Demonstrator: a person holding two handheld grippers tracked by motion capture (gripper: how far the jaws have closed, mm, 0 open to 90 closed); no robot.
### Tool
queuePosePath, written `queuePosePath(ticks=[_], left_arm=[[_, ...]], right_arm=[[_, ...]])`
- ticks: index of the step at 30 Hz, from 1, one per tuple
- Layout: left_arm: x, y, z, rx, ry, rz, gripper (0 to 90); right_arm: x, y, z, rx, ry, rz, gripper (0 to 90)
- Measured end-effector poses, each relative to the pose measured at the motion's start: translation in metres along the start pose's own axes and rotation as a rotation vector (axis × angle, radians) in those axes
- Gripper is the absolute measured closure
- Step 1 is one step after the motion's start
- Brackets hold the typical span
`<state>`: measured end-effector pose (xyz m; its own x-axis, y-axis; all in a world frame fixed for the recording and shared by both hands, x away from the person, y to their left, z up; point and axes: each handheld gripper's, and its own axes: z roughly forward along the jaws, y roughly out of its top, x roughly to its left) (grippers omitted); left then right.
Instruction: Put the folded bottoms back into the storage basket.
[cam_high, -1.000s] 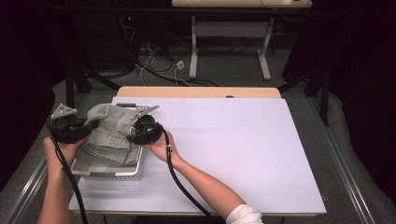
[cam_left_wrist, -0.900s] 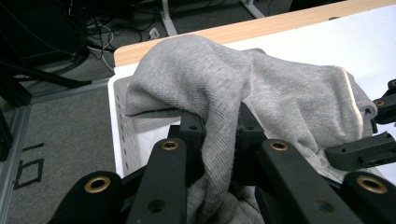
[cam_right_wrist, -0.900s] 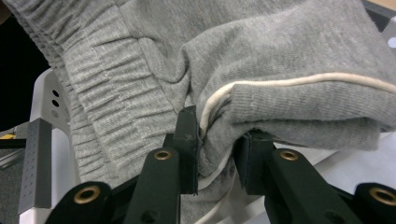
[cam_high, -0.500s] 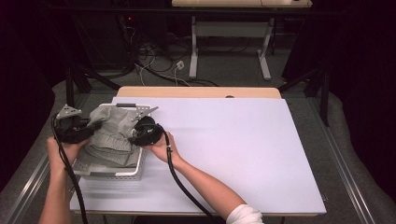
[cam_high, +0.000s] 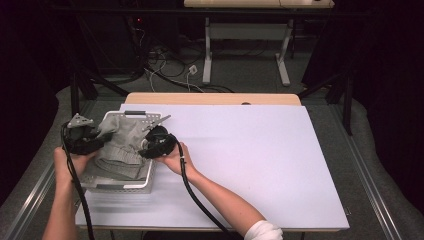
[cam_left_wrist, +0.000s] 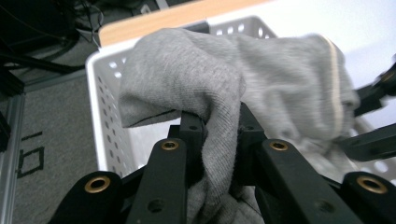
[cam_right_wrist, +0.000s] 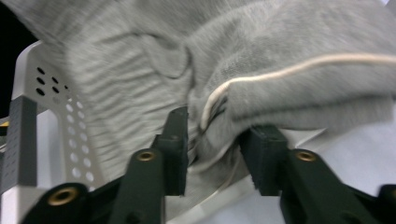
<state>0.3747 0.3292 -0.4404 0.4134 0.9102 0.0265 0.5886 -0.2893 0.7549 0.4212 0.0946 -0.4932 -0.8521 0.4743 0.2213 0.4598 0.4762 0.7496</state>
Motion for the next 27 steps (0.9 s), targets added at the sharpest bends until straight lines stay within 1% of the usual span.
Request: queuePosePath(ticks=[2, 3, 5, 6, 7, 8, 10, 13, 15, 16, 17, 23, 27], left_arm=[[0.000, -0.002, 0.007, 0.020, -0.009, 0.004, 78.3], [-0.001, -0.002, 0.009, 0.031, -0.013, 0.007, 78.3], [-0.002, -0.003, 0.014, 0.047, -0.013, 0.015, 78.4], [-0.002, -0.003, 0.016, 0.055, -0.014, 0.016, 78.3], [-0.003, -0.003, 0.017, 0.060, -0.003, 0.020, 78.3], [-0.003, -0.003, 0.018, 0.063, -0.002, 0.024, 78.3], [-0.004, -0.003, 0.020, 0.063, -0.002, 0.019, 78.3], [-0.002, -0.004, 0.021, 0.072, 0.001, 0.021, 78.2], [-0.001, -0.005, 0.023, 0.075, 0.004, 0.016, 78.1], [0.000, -0.005, 0.024, 0.078, 0.005, 0.013, 78.0], [0.000, -0.006, 0.025, 0.080, 0.006, 0.011, 78.0], [0.001, -0.007, 0.029, 0.099, 0.018, 0.010, 77.7], [0.002, -0.008, 0.031, 0.106, 0.015, 0.002, 77.3]], right_arm=[[0.001, 0.000, -0.007, -0.009, -0.006, -0.006, 53.0], [0.001, 0.001, -0.011, -0.014, -0.011, -0.013, 51.4], [0.000, 0.001, -0.021, -0.026, -0.022, -0.016, 45.7], [-0.001, 0.001, -0.025, -0.028, -0.026, -0.015, 44.9], [-0.002, 0.000, -0.029, -0.029, -0.028, -0.014, 43.2], [-0.003, -0.001, -0.033, -0.029, -0.034, -0.014, 40.3], [-0.007, -0.003, -0.040, -0.023, -0.040, -0.015, 38.5], [-0.012, -0.008, -0.050, -0.023, -0.046, -0.018, 31.7], [-0.017, -0.012, -0.057, -0.022, -0.049, -0.010, 27.3], [-0.019, -0.014, -0.061, -0.024, -0.053, -0.009, 22.9], [-0.021, -0.017, -0.065, -0.022, -0.071, -0.004, 17.1], [-0.030, -0.030, -0.084, -0.029, -0.075, -0.006, 13.0], [-0.034, -0.039, -0.096, -0.028, -0.079, -0.011, 9.1]])
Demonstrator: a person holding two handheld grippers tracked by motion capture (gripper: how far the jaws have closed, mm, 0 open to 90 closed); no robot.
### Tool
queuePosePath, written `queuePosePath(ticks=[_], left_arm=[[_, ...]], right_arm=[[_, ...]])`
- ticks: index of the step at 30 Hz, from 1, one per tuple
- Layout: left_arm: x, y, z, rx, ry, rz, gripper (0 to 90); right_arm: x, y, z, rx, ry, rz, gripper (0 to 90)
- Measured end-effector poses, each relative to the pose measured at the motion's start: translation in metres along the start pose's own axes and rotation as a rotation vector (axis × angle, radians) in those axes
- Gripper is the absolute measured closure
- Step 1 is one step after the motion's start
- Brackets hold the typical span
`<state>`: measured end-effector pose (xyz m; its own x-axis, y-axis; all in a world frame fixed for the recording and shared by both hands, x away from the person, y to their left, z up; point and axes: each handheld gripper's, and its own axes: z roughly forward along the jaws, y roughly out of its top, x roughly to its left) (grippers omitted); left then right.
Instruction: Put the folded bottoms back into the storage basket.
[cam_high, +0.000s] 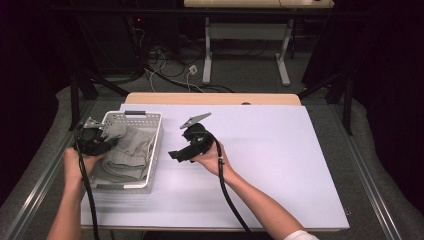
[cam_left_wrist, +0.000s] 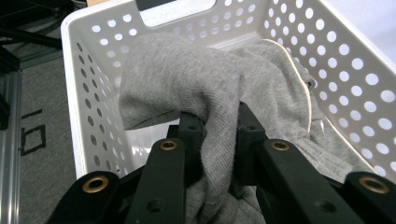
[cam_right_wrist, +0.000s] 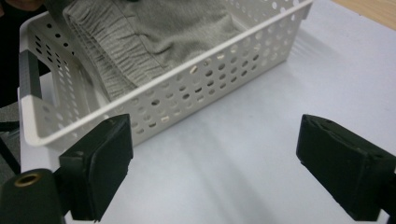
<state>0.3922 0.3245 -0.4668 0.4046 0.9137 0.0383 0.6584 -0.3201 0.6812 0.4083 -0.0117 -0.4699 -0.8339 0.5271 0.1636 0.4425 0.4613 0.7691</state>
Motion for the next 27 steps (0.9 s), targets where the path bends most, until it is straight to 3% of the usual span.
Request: queuePosePath(ticks=[9, 20, 21, 27], left_arm=[[0.001, -0.001, 0.005, 0.038, 0.013, 0.002, 75.3], [0.004, -0.005, 0.017, 0.097, 0.033, 0.000, 70.0], [0.004, -0.005, 0.017, 0.098, 0.037, -0.002, 67.8], [0.005, -0.002, 0.015, 0.098, 0.073, -0.032, 33.9]], right_arm=[[-0.012, -0.026, -0.030, 0.004, -0.026, 0.003, 7.8], [-0.032, -0.060, -0.064, 0.007, -0.082, 0.057, 8.7], [-0.033, -0.063, -0.067, 0.006, -0.084, 0.060, 8.7], [-0.040, -0.075, -0.081, 0.028, -0.118, 0.066, 8.3]])
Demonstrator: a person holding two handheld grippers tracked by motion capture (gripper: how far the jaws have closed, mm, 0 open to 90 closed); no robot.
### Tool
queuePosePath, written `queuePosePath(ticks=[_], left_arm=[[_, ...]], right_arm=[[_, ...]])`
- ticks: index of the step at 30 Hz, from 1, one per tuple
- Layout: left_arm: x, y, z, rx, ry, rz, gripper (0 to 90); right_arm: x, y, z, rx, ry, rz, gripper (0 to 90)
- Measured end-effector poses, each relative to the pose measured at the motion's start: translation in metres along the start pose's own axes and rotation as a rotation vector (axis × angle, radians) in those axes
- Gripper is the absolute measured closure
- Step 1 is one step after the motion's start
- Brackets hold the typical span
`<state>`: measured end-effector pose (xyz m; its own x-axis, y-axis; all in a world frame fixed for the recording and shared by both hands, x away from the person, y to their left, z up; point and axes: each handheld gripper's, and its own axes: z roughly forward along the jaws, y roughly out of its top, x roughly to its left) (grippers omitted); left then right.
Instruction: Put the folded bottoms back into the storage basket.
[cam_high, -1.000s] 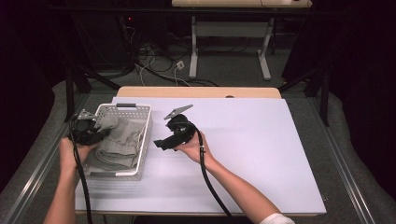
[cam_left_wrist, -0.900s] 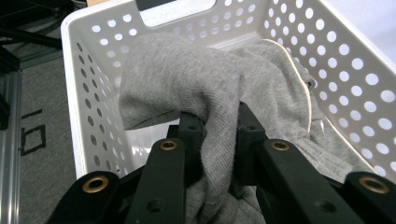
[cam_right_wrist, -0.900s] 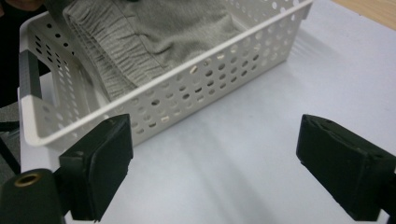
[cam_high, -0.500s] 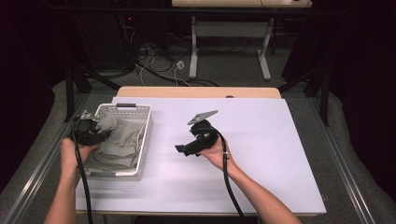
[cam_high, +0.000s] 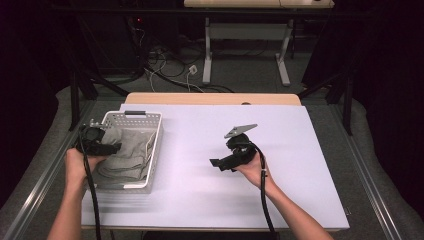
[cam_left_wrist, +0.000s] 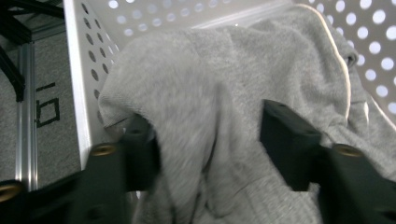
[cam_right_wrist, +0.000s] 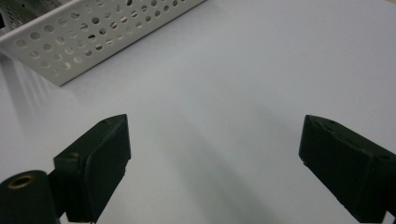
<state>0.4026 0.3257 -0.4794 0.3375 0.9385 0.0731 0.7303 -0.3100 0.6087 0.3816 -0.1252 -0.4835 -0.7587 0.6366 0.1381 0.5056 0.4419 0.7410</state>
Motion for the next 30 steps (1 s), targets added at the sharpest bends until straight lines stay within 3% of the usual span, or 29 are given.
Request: queuePosePath(ticks=[2, 5, 10, 20, 26, 30], left_arm=[[0.001, 0.000, 0.000, -0.006, 0.001, -0.018, 21.5], [-0.002, 0.000, -0.001, -0.023, -0.031, -0.028, 11.9], [-0.021, 0.004, -0.013, -0.056, -0.040, 0.030, 0.8], [-0.059, -0.003, -0.032, -0.113, -0.109, 0.123, 0.0], [-0.079, -0.013, -0.040, -0.130, -0.127, 0.182, 0.0], [-0.092, -0.021, -0.047, -0.169, -0.138, 0.207, 0.0]], right_arm=[[-0.003, -0.004, -0.006, 0.000, -0.012, -0.005, 8.1], [-0.005, -0.009, -0.015, -0.004, -0.029, -0.001, 7.9], [-0.010, -0.020, -0.028, -0.005, -0.049, 0.000, 7.5], [-0.015, -0.039, -0.044, 0.007, -0.070, 0.004, 7.3], [-0.015, -0.050, -0.051, 0.004, -0.077, 0.002, 7.2], [-0.012, -0.058, -0.058, -0.004, -0.092, -0.006, 7.2]])
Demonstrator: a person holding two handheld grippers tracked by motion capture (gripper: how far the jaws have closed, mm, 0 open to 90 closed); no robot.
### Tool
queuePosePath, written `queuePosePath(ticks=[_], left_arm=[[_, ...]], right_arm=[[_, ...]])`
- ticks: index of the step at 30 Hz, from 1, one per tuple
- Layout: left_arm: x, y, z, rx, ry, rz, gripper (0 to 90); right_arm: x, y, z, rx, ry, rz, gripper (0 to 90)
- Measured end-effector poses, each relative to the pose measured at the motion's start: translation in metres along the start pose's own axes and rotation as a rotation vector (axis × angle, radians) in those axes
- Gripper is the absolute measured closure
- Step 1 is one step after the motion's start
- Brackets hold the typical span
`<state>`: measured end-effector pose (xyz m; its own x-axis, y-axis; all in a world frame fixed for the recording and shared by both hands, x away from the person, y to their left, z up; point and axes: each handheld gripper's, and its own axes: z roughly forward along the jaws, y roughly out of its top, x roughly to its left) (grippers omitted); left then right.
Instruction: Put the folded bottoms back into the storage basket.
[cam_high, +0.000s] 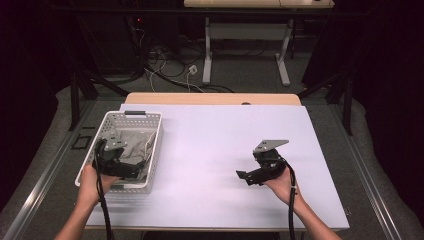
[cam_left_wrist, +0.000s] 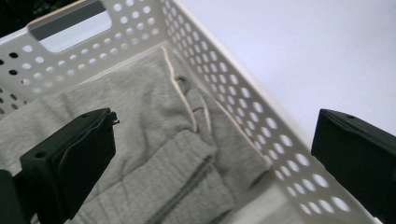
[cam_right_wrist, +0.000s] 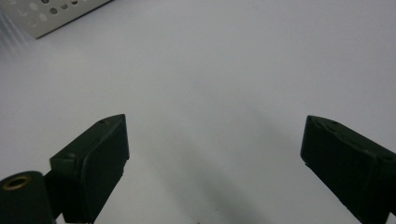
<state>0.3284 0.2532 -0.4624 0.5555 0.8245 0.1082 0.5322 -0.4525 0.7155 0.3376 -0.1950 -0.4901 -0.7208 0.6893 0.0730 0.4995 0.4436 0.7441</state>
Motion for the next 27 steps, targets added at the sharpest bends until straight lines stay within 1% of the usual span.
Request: queuePosePath(ticks=[5, 6, 11, 13, 16, 18, 19, 20, 22, 25, 27], left_arm=[[-0.021, -0.008, -0.007, -0.036, -0.018, 0.036, 0.0], [-0.026, -0.009, -0.008, -0.040, -0.026, 0.041, 0.0], [-0.047, -0.019, -0.011, -0.038, -0.021, 0.099, 0.0], [-0.053, -0.023, -0.012, -0.044, -0.026, 0.110, 0.0], [-0.060, -0.027, -0.015, -0.051, -0.038, 0.112, 0.0], [-0.062, -0.029, -0.015, -0.050, -0.039, 0.113, 0.0], [-0.063, -0.031, -0.015, -0.050, -0.042, 0.110, 0.0], [-0.064, -0.032, -0.015, -0.051, -0.041, 0.114, 0.0], [-0.067, -0.034, -0.015, -0.049, -0.041, 0.115, 0.0], [-0.070, -0.036, -0.015, -0.060, -0.042, 0.111, 0.0], [-0.071, -0.037, -0.015, -0.063, -0.051, 0.108, 0.0]], right_arm=[[0.005, -0.011, -0.009, -0.011, -0.015, -0.013, 6.9], [0.006, -0.013, -0.011, -0.015, -0.017, -0.017, 6.9], [0.011, -0.027, -0.020, -0.030, -0.029, -0.024, 6.8], [0.014, -0.033, -0.023, -0.029, -0.035, -0.029, 6.8], [0.018, -0.043, -0.027, -0.028, -0.042, -0.033, 6.8], [0.020, -0.049, -0.031, -0.030, -0.048, -0.035, 6.8], [0.021, -0.052, -0.032, -0.033, -0.052, -0.033, 6.8], [0.021, -0.054, -0.033, -0.035, -0.049, -0.026, 6.8], [0.022, -0.058, -0.035, -0.035, -0.049, -0.019, 6.8], [0.025, -0.061, -0.038, -0.032, -0.049, -0.014, 6.6], [0.027, -0.063, -0.039, -0.037, -0.044, -0.013, 6.5]])
